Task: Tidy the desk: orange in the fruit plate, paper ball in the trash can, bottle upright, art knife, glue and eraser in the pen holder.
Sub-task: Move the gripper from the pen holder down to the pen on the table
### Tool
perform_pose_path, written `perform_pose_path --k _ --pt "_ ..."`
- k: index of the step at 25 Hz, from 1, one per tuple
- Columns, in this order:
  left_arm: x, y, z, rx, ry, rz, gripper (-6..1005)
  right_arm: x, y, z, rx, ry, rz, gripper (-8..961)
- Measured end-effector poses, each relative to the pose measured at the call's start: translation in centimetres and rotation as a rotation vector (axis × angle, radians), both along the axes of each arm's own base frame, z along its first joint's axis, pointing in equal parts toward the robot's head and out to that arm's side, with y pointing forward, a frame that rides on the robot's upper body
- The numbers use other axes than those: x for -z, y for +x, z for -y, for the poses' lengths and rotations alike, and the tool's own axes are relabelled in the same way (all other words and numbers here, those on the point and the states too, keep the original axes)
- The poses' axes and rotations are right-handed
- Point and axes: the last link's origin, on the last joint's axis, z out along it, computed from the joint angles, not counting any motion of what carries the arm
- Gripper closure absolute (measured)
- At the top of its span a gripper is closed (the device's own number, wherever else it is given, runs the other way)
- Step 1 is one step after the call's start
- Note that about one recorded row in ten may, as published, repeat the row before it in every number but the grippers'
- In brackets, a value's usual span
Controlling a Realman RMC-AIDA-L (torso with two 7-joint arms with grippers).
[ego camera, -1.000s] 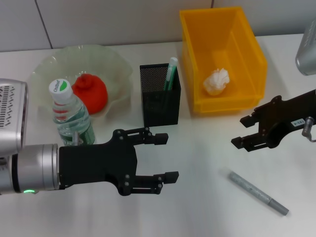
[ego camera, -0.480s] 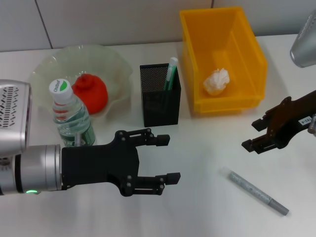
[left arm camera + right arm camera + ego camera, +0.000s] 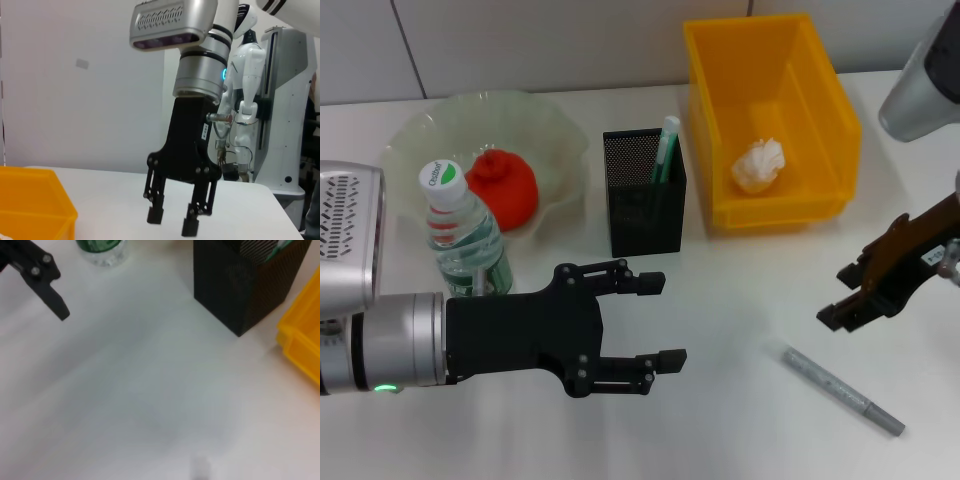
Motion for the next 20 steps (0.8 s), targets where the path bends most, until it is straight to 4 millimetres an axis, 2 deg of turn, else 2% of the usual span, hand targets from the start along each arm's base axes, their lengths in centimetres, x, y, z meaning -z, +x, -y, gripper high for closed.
perform_pose_path --k 20 --pt "0.1 0.2 -0.1 0.007 -0.004 0.002 214 2.4 0.6 -0.5 0.045 -0.079 0.078 368"
